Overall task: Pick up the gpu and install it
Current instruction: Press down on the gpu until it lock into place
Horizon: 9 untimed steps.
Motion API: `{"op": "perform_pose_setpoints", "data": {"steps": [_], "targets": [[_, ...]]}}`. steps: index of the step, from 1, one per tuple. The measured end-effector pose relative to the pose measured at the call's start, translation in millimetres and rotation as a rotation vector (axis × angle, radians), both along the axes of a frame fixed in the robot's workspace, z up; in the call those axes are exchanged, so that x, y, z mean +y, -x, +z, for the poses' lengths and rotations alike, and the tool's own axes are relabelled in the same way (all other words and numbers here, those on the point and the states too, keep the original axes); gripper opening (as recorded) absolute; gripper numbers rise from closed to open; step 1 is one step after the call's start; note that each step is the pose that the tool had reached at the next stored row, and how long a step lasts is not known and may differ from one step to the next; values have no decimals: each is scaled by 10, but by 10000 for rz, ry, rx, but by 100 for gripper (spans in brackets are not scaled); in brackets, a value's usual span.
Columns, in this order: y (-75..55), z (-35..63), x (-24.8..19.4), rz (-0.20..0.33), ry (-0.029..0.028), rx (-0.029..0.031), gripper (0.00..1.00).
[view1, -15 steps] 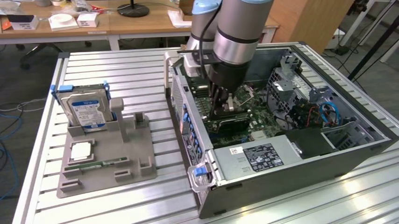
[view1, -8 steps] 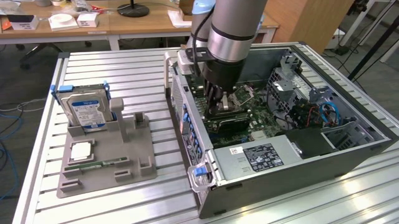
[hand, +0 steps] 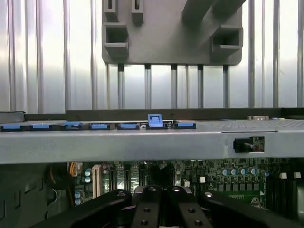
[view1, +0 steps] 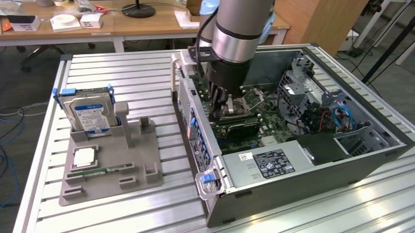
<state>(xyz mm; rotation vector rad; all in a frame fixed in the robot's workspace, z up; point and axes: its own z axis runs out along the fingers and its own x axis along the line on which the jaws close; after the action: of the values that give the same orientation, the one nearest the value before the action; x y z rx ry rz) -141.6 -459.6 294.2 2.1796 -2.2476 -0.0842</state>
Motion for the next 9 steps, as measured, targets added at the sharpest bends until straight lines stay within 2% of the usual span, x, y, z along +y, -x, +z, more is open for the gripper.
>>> {"op": "perform_pose_setpoints", "data": {"steps": [5,9], "targets": [[31,2,-1,2,4,171,11],[50,-1,1,0,0,188,11]]}}
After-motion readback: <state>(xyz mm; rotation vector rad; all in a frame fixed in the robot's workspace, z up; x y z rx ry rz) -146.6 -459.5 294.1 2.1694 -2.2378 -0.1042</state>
